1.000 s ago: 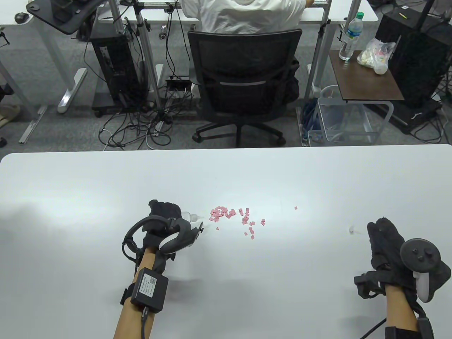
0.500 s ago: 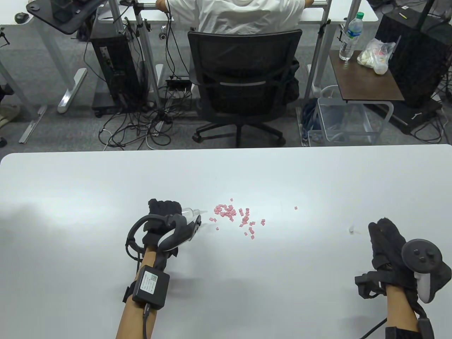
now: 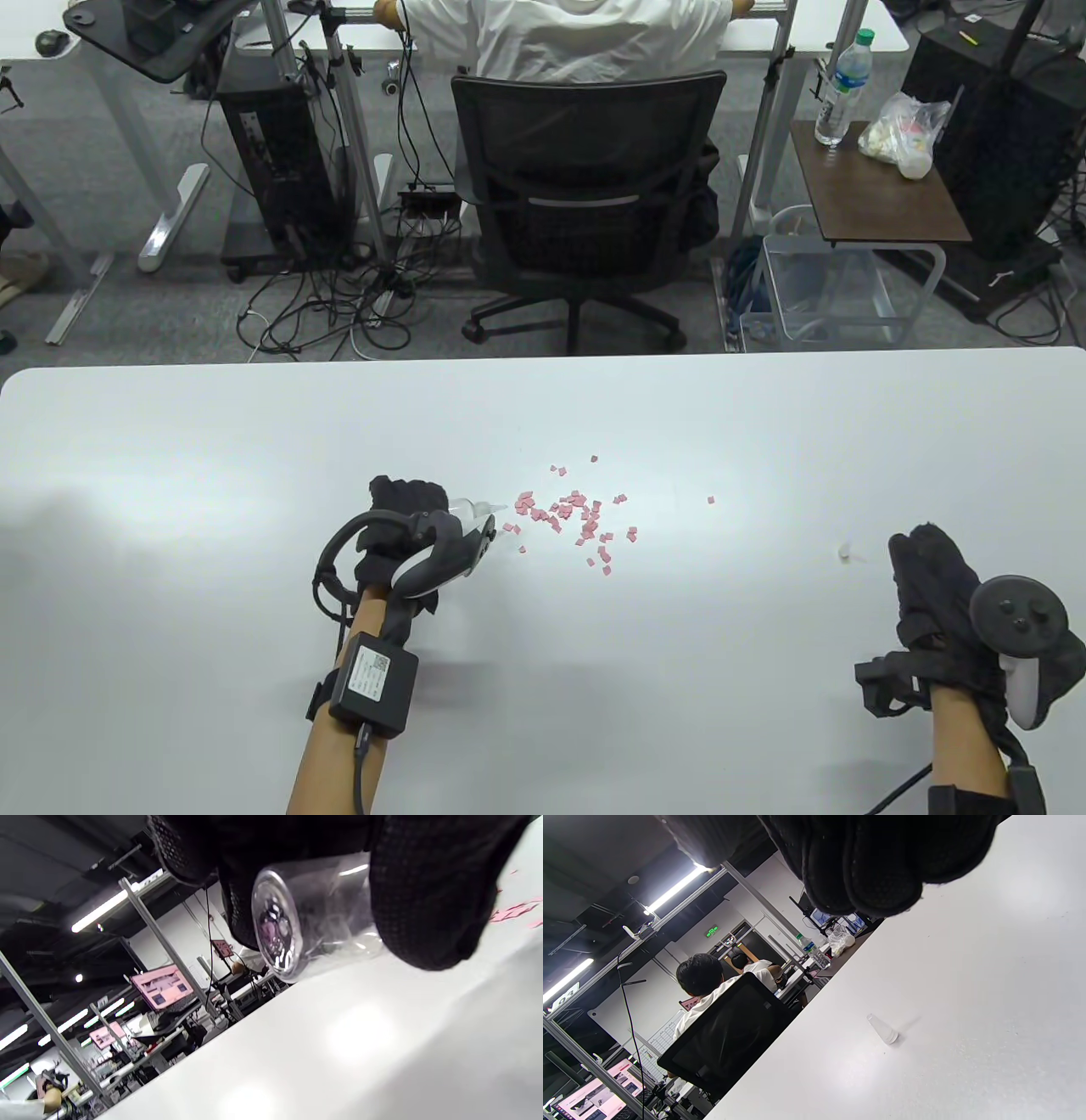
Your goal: Squeeze empty conical bottle to blow paper scraps with air puff
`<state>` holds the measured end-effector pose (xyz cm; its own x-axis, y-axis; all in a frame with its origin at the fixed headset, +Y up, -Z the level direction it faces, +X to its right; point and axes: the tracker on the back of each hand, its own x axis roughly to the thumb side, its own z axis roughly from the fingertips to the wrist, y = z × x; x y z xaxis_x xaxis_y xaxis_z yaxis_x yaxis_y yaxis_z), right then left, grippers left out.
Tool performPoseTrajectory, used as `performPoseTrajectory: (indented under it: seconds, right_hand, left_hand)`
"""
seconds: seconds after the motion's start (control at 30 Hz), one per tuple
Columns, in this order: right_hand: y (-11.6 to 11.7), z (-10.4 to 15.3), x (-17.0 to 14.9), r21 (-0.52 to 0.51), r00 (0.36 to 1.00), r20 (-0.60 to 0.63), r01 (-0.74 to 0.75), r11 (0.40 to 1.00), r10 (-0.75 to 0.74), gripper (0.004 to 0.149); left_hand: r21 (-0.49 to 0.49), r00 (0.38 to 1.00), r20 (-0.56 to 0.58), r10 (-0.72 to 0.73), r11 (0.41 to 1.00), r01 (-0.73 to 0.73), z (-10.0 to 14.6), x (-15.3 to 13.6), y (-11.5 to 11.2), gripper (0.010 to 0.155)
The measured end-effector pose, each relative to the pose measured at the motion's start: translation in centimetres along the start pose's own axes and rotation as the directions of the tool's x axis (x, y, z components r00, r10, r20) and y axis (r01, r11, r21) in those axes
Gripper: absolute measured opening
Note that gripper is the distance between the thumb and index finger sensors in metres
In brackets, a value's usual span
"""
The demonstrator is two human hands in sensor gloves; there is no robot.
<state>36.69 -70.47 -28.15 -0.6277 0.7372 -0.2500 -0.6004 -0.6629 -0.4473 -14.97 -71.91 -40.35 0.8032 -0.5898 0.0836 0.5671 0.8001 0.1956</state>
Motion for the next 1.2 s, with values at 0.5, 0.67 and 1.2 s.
performPoseTrajectory:
  seconds: [0.5,0.67,1.2]
  right_hand:
    - [0.1,-0.1,-0.3,0.003,1.000,-0.016,-0.006,1.000,0.006,0.063]
    - [0.1,-0.1,-0.3,0.004,1.000,-0.016,-0.009,1.000,0.010,0.062]
    - [-0.1,-0.2,-0.6,0.004,0.999,-0.028,0.015,1.000,-0.015,0.062]
  left_hand:
    - [0.016,0.991,0.093,0.092,0.995,-0.094,0.5,0.1,0.8,0.071]
    - [0.082,0.992,0.114,0.050,0.995,-0.059,0.7,0.5,1.6,0.061]
    - [-0.024,0.997,0.007,0.072,0.997,-0.072,0.9,-2.6,-0.4,0.073]
